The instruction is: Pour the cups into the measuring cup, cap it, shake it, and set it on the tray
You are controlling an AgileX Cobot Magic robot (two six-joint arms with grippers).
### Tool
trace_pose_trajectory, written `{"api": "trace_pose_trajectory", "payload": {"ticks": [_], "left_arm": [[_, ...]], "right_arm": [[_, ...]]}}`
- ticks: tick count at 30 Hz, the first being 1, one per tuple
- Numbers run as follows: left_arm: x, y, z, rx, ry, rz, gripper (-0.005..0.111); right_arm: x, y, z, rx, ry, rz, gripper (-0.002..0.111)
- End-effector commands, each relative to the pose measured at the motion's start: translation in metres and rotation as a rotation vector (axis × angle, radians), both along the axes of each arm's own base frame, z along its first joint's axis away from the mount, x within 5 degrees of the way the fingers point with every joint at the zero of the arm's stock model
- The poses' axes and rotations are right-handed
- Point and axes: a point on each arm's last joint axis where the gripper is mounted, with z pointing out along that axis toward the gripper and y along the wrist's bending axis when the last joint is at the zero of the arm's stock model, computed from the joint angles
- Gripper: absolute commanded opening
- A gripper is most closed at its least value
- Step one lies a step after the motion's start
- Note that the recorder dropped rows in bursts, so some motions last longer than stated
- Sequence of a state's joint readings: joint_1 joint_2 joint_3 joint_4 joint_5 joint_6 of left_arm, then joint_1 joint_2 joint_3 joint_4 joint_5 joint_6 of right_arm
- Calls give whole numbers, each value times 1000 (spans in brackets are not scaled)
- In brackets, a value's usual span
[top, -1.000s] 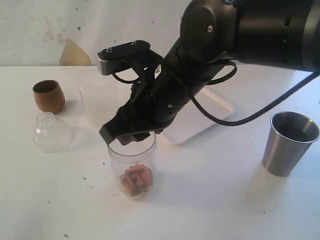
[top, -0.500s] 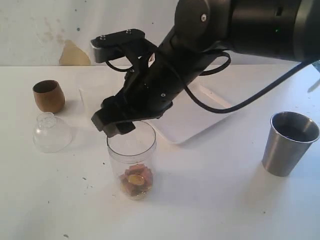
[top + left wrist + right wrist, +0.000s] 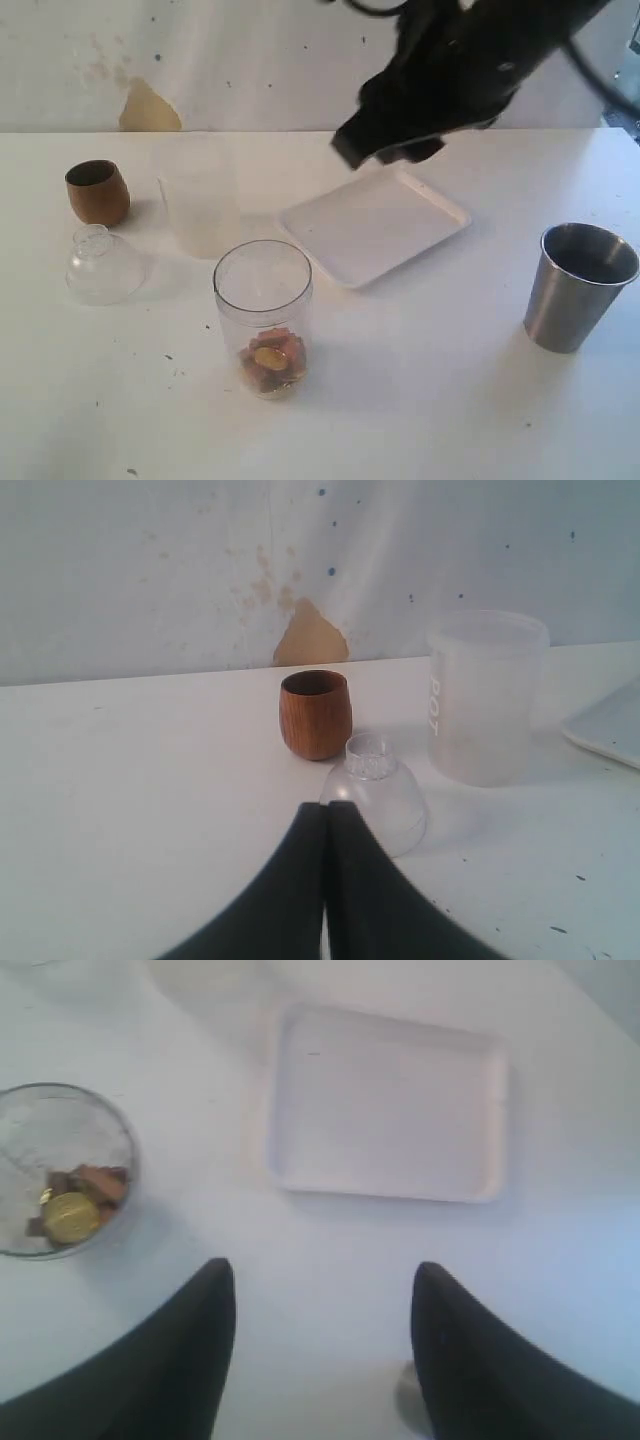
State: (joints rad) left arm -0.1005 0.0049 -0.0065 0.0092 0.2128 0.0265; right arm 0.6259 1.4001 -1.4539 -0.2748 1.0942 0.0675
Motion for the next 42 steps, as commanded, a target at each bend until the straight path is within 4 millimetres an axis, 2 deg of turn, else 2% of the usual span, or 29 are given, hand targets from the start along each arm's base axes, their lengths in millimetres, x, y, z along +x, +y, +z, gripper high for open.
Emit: {"api": "trace_pose_trajectory", "payload": {"ticks": [1,4,8,10,13,16,19,22,26,29,31,33,35,38,42], "left_arm": [[0,0,-1,-12,-6,-6,0],[0,0,-1,-12,-6,-6,0],[0,0,-1,-12,-6,-6,0],[0,0,-1,-12,-6,-6,0],[0,0,-1,-12,-6,-6,0],[0,0,-1,-12,-6,-6,0],[0,0,-1,-12,-6,-6,0],[0,0,-1,-12,-6,-6,0],[0,0,-1,-12,-6,-6,0],[0,0,-1,-12,-6,-6,0],[0,0,-1,-12,-6,-6,0],[0,0,-1,-12,-6,-6,0],[0,0,-1,-12,-6,-6,0],[0,0,-1,-12,-6,-6,0],[0,0,-1,-12,-6,-6,0]], "right_arm": [[-19,-42,21,-18,-92,-187,49],[-23,-67,14,-30,-78,-296,49],[-14,-94,-14,9,-34,-445,49],[-12,-105,-24,36,-66,-468,49],[-26,-117,-22,154,-190,-504,49],[-49,-125,-24,287,-321,-530,49],[-64,-133,-27,331,-412,-575,49],[-68,-136,-29,318,-409,-598,49],[-68,-134,-31,203,-412,-480,50],[-68,-134,-30,235,-421,-500,55],[-68,-135,-35,419,-396,-666,62],[-65,-133,-43,373,-400,-615,65],[-63,-131,-52,351,-387,-588,73],[-58,-131,-60,326,-339,-619,104],[-54,-133,-71,247,-263,-657,105]]}}
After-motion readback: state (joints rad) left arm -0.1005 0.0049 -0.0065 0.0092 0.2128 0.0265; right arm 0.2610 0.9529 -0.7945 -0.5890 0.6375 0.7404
